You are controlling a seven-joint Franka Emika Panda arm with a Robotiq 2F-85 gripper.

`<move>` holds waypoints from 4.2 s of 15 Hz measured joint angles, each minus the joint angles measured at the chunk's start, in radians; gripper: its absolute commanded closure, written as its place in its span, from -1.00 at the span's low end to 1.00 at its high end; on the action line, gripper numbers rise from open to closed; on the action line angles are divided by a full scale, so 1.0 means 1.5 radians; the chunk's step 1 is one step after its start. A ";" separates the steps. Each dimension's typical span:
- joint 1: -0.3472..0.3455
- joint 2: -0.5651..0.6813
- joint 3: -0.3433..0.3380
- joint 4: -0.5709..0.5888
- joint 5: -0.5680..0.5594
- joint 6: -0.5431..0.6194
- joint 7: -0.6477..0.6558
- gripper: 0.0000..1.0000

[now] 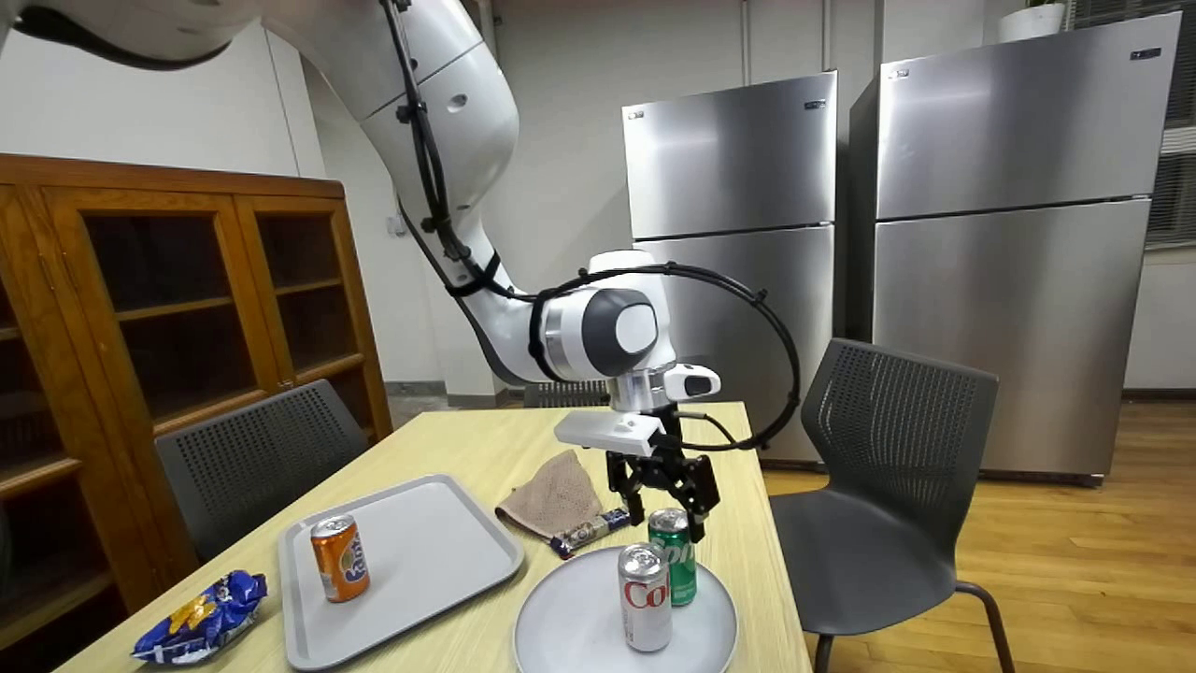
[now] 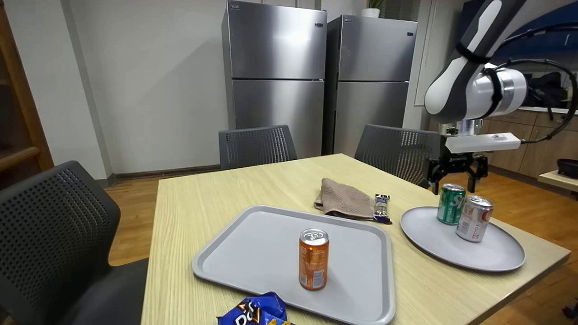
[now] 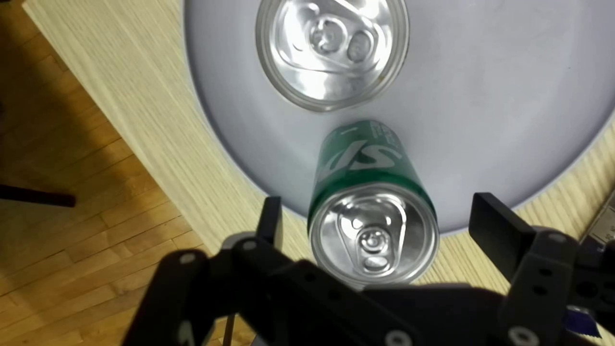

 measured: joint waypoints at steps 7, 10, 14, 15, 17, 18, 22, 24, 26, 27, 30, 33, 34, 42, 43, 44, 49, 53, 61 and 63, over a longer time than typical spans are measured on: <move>0.000 0.000 0.000 0.003 0.000 0.000 0.000 0.16; 0.000 0.000 0.000 0.004 0.000 0.000 0.000 0.23; 0.002 0.000 0.000 0.004 -0.002 0.003 0.000 0.23; 0.002 -0.001 0.000 0.003 -0.002 0.006 -0.001 0.23; 0.002 -0.007 0.003 0.002 -0.002 0.007 -0.003 0.23; 0.003 -0.012 0.004 0.001 -0.002 0.007 -0.006 0.23; 0.010 -0.052 0.011 -0.012 -0.003 0.007 -0.023 0.23; 0.016 -0.077 0.021 -0.023 -0.004 0.007 -0.031 0.23; 0.024 -0.101 0.031 -0.035 -0.005 0.007 -0.039 0.23; 0.029 -0.113 0.037 -0.042 -0.005 0.007 -0.043 0.23; 0.044 -0.146 0.056 -0.062 -0.006 0.007 -0.046 0.23; 0.060 -0.169 0.077 -0.080 -0.006 0.007 -0.046 0.23; 0.065 -0.175 0.085 -0.086 -0.006 0.007 -0.046 0.23; 0.110 -0.183 0.139 -0.098 -0.005 0.007 -0.046 0.23; 0.117 -0.183 0.146 -0.098 -0.005 0.007 -0.046 0.23; 0.124 -0.183 0.152 -0.098 -0.005 0.007 -0.045 0.23; 0.160 -0.173 0.180 -0.096 -0.005 0.007 -0.044 0.23; 0.183 -0.159 0.195 -0.090 -0.005 0.015 -0.042 0.23; 0.213 -0.104 0.203 -0.049 -0.005 0.016 -0.026 0.23; 0.221 -0.090 0.203 -0.036 -0.006 0.016 -0.021 0.23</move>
